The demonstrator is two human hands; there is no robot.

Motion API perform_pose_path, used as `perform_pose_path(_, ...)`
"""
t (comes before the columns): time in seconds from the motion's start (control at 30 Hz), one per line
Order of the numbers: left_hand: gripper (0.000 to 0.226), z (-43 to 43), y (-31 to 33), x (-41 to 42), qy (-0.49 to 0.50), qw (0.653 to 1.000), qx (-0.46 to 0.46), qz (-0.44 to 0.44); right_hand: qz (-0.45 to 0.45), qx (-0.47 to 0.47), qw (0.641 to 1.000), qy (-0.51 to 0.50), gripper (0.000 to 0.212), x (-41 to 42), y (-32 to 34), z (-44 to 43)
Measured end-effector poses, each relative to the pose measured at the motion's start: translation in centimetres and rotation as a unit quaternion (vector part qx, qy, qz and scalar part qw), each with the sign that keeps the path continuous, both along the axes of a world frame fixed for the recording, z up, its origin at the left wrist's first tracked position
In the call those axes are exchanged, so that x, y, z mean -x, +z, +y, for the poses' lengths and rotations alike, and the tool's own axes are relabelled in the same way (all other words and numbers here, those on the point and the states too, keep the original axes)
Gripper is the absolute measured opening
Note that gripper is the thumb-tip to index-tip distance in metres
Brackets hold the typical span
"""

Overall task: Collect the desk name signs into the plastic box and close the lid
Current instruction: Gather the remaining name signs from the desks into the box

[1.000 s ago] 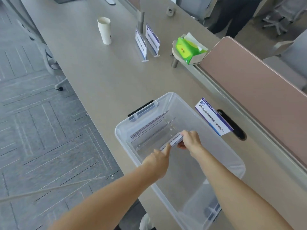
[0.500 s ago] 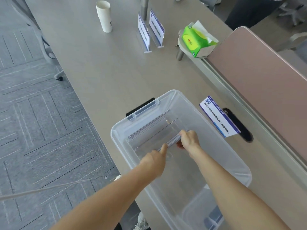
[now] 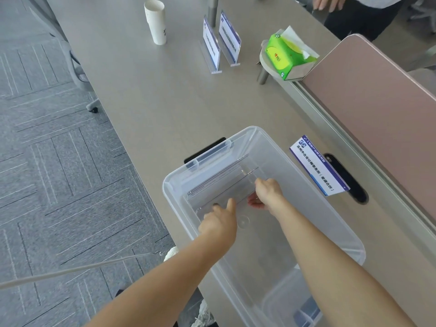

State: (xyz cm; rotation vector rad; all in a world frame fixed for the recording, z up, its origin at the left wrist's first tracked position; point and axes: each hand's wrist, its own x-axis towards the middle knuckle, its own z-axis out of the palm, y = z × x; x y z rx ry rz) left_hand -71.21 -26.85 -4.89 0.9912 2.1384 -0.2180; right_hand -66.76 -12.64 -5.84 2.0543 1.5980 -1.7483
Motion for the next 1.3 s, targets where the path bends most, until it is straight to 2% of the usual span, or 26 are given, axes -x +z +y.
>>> perform_pose_path(0.23, 0.081, -0.2, 0.0, 0.0, 0.009, 1.0, -0.014, 0.01, 0.01, -0.015, 1.0, 0.004, 0.025, -0.1, 0.2, -0.4)
perform_pose_path(0.47, 0.082, -0.1, 0.3, 0.2, 0.016, 1.0, -0.007, 0.001, 0.017, 0.017, 1.0, 0.006, 0.029, -0.3, 0.1, -0.3)
perform_pose_path(0.57, 0.074, 0.0, 1.1, 0.3, 0.009, 1.0, -0.005, 0.001, 0.044, 0.078, 0.996, -0.024, 0.036, -0.9, 0.8, -0.4)
perform_pose_path(0.7, 0.059, -0.1, 3.5, 0.2, -0.004, 0.999, -0.039, 0.009, 0.048, 0.074, 0.996, -0.014, 0.052, -2.0, 3.0, -0.4)
perform_pose_path(0.8, 0.051, 0.0, 6.7, -0.3, 0.0, 0.998, -0.065, 0.007, 0.041, 0.022, 0.999, 0.016, 0.058, -3.0, 4.9, -0.3)
perform_pose_path(0.9, 0.049, 0.3, 9.8, -0.6, -0.006, 0.995, -0.09, 0.033, 0.077, -0.046, 0.996, 0.005, 0.06, -4.3, 7.1, -0.4)
perform_pose_path(1.0, 0.024, 0.5, 12.0, -0.9, -0.007, 0.989, -0.143, 0.046, 0.129, -0.136, 0.982, 0.01, 0.048, -6.1, 9.4, -1.3)
perform_pose_path(1.07, 0.02, 0.4, 12.5, -1.2, 0.018, 0.98, -0.197, -0.006, 0.131, -0.215, 0.966, 0.054, 0.039, -7.5, 10.8, -2.0)
perform_pose_path(1.17, 0.019, 0.3, 12.6, -1.9, 0.045, 0.952, -0.277, -0.119, 0.154, -0.273, 0.948, 0.061, 0.035, -9.8, 12.7, -3.4)
perform_pose_path(1.3, 0.02, 0.4, 13.1, -2.1, 0.028, 0.924, -0.349, -0.152, 0.167, -0.296, 0.94, 0.032, 0.034, -13.1, 14.4, -4.6)
